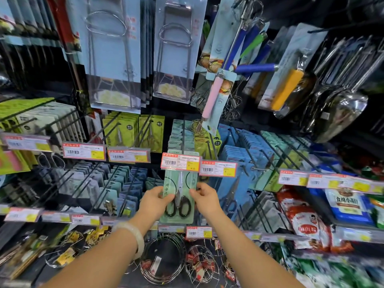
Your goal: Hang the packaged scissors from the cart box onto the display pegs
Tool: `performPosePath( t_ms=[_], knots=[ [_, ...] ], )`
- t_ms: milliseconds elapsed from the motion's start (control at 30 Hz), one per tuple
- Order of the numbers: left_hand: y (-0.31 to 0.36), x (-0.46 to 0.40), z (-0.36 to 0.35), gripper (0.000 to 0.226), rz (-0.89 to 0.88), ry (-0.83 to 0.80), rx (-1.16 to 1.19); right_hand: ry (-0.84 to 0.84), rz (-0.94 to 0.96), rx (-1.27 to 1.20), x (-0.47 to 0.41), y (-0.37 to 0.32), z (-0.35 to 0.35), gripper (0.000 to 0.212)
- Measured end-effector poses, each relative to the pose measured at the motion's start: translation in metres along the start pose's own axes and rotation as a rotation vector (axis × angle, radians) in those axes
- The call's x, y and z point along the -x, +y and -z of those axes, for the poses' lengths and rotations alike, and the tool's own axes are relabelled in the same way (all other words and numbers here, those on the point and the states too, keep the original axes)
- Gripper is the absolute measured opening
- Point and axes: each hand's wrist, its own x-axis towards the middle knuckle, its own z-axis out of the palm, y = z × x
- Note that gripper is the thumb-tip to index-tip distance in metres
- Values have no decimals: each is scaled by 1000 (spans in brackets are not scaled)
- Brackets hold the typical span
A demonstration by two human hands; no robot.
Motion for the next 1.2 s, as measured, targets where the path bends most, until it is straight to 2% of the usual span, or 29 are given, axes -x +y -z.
performPosePath(
  t_ms=[200, 300, 500, 700, 800, 900, 1000, 1067, 1200],
  knots=[
    [-15, -5, -1, 18, 22, -21, 18, 2, -25, 24, 2, 14, -12, 3],
    [-21, -7, 0, 28, 32, -31, 13, 20, -26, 26, 1, 18, -18, 6],
    [-31, -18, 0, 25, -1, 8, 54, 73, 51, 16, -3, 21, -26, 20],
    [-24, -29, -2, 32, -3, -58, -5, 75, 22, 60, -20, 23, -26, 27],
    [-19, -39, -9, 50, 51, -73, -155, 44, -29, 113, -28, 15, -24, 36],
    [-23, -41, -19, 72, 183, -95, -336, -17, -115, 242, -26, 17, -16, 53],
    [-32, -30, -37, 65, 213, -200, -508, -71, -179, 375, -11, 30, 1, 53],
    [-34, -20, -55, 61, 159, -274, -641, -112, -201, 486, 1, 46, 16, 50],
    [-18, 7, -103, 70, -83, -370, -908, -162, -195, 809, 29, 88, 65, 44]
  ],
)
